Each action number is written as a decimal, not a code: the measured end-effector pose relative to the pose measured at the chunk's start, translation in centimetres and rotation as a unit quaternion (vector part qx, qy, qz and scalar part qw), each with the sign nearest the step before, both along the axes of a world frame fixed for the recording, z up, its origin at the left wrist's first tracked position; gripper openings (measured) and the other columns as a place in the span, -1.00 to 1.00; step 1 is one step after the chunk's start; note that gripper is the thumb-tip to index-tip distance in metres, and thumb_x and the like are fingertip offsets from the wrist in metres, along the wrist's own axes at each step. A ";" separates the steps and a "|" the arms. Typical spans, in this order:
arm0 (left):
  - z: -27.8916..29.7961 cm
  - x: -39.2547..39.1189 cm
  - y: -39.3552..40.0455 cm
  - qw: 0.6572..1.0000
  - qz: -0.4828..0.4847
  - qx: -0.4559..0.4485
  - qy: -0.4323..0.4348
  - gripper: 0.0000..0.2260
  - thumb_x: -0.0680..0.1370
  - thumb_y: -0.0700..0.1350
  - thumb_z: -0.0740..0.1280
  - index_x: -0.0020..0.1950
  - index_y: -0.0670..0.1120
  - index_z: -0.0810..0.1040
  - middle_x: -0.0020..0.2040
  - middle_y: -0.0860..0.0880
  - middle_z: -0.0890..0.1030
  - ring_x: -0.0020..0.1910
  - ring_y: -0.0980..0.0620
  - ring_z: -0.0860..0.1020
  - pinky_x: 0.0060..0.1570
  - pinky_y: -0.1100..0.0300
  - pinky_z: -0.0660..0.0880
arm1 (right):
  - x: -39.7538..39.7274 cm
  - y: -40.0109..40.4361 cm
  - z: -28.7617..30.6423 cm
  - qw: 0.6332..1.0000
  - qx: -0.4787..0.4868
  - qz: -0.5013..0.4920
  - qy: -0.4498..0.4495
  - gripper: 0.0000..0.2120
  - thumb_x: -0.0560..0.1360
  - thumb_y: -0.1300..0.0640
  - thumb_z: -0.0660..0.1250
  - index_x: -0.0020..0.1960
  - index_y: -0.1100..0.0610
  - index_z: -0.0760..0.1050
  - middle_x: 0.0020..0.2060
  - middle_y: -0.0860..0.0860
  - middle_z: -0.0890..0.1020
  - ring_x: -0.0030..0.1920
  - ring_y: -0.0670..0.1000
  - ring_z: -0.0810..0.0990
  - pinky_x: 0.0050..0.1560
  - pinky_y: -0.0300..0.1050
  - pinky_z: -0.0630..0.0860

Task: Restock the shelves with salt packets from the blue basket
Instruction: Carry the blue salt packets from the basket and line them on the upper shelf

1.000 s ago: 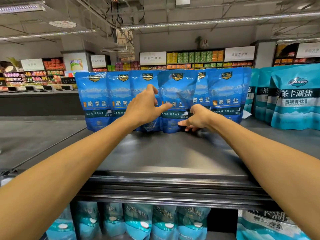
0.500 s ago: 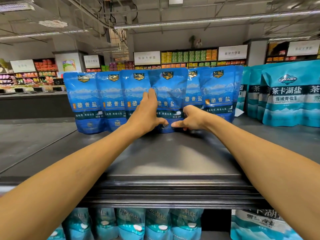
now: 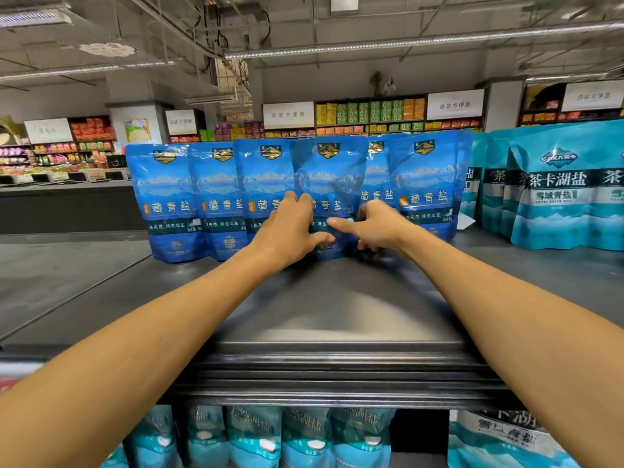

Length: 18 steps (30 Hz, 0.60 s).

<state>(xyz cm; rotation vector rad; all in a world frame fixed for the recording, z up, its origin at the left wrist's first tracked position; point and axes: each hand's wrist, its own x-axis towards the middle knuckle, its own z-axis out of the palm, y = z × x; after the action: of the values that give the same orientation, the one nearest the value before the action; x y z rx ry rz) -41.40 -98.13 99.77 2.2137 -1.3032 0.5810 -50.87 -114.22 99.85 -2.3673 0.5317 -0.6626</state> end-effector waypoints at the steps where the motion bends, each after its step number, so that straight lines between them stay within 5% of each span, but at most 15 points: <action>1: 0.0 0.0 0.1 1.000 0.001 -0.001 -0.009 -0.55 0.47 0.16 0.51 -0.01 -0.12 0.38 0.01 -0.11 0.41 -0.10 -0.13 0.45 -0.09 -0.01 0.48 | 0.0 0.0 0.0 1.000 -0.004 -0.008 -0.004 -0.43 0.40 -0.36 0.44 -0.21 0.18 0.49 -0.43 0.09 0.65 -0.48 -0.02 0.53 -0.40 -0.13 0.49; 8: -0.3 0.1 -0.1 0.999 0.001 -0.031 -0.027 -0.64 0.56 0.16 0.39 -0.07 -0.09 0.35 -0.05 -0.09 0.43 -0.12 -0.11 0.45 -0.11 -0.01 0.48 | 0.0 0.3 0.1 1.000 0.007 -0.003 -0.026 -0.46 0.42 -0.35 0.42 0.00 0.14 0.52 -0.39 0.12 0.65 -0.38 0.04 0.62 -0.28 -0.02 0.56; 14: -0.2 0.9 0.1 0.998 -0.039 -0.043 -0.019 -0.73 0.55 0.06 0.39 -0.12 -0.05 0.37 -0.12 -0.02 0.44 -0.13 -0.06 0.46 -0.16 0.08 0.40 | -0.5 0.4 0.5 0.998 0.027 0.004 -0.064 -0.56 0.45 -0.24 0.47 -0.21 0.13 0.47 -0.54 0.03 0.55 -0.55 -0.04 0.49 -0.44 -0.14 0.43; 18: -0.1 1.1 1.4 0.975 -0.032 0.056 -0.210 -0.56 0.37 0.24 0.42 0.01 -0.02 0.37 -0.03 0.02 0.39 -0.16 -0.02 0.45 -0.40 0.12 0.31 | -0.9 0.3 0.7 0.991 0.074 0.021 -0.109 -0.61 0.46 -0.17 0.50 -0.12 0.17 0.59 -0.46 -0.04 0.45 -0.43 0.00 0.38 -0.37 -0.11 0.35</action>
<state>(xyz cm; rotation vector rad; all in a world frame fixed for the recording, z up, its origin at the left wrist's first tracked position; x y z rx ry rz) -40.28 -96.76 99.67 2.2035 -1.6442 1.0152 -51.74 -113.95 100.55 -2.1303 0.4180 -0.8209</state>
